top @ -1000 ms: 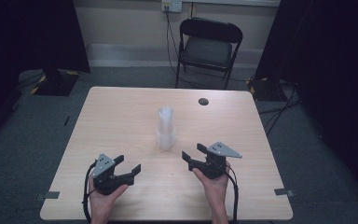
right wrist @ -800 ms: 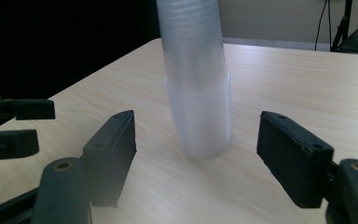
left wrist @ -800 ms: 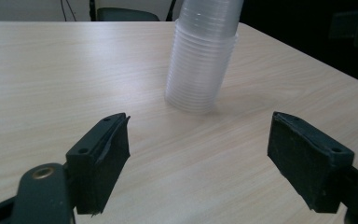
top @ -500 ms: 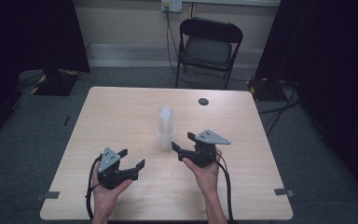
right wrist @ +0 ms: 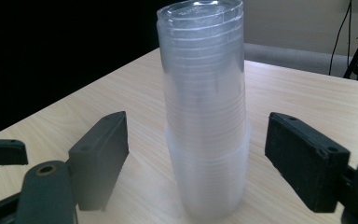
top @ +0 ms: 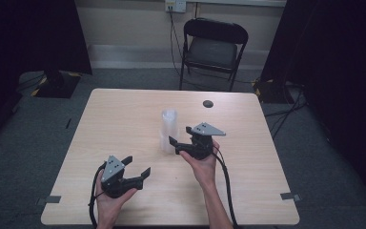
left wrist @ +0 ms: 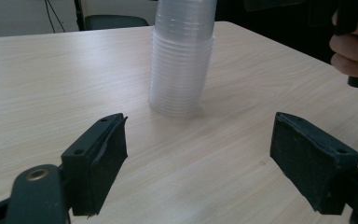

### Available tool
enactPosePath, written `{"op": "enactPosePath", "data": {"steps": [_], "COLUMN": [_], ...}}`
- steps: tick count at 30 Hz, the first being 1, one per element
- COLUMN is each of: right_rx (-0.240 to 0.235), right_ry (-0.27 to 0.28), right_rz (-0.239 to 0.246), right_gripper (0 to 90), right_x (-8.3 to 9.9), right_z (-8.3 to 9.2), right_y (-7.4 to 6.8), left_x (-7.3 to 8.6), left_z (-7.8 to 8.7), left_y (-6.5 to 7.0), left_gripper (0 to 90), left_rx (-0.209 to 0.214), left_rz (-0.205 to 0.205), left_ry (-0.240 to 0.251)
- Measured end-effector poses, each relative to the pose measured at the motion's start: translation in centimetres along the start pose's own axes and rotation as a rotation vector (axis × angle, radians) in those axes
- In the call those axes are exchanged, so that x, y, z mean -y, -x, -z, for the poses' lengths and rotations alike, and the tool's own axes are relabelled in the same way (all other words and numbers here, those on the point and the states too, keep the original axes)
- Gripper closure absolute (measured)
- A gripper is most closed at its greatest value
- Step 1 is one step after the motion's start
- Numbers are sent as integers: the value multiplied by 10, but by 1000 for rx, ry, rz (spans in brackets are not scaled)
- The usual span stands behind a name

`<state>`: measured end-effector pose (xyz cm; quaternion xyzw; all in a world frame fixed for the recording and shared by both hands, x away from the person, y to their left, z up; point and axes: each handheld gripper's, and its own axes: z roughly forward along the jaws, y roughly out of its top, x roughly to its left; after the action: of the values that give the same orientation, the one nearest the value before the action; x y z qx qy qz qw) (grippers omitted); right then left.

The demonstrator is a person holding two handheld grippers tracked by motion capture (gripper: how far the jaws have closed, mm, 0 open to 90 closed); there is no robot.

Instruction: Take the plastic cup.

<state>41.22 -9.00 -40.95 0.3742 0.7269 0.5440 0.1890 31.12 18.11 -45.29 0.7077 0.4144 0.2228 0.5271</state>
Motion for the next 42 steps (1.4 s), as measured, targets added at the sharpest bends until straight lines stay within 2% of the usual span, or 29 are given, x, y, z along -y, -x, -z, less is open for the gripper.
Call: {"op": "enactPosePath", "data": {"steps": [8, 13, 16, 20, 24, 30, 31, 32, 33, 42], "right_rx": [-5, -2, -3, 5, 11, 3, 1, -1, 3, 0], "right_ry": [2, 4, 7, 15, 0, -2, 3, 21, 25, -7], "right_rz": [-6, 32, 38, 53, 64, 73, 78, 103, 106, 90], "right_gripper": [184, 175, 174, 154, 148, 153, 168, 214, 214, 214], "right_x": [-7, -14, -17, -22, -23, -22, -22, -22, -22, -15], "right_z": [-13, -23, -25, -35, -44, -51, -52, -53, -53, -65], "right_y": [5, 5, 5, 7, 8, 8, 9, 8, 8, 11], "left_x": [1, 3, 5, 6, 6, 6, 6, 7, 7, 9], "left_z": [0, -1, -1, -2, -3, -3, -3, -2, -2, -3], "left_y": [3, 3, 3, 3, 4, 4, 4, 3, 3, 1], "left_gripper": [180, 166, 157, 159, 160, 162, 165, 166, 168, 171], "left_rx": [13, 25, 49, 47, 43, 43, 40, 44, 44, 26], "left_rz": [-6, -4, -11, -10, -9, -10, -8, -4, -5, 6], "left_ry": [-4, -2, 9, 6, 1, -1, -3, -7, -4, -22]}}
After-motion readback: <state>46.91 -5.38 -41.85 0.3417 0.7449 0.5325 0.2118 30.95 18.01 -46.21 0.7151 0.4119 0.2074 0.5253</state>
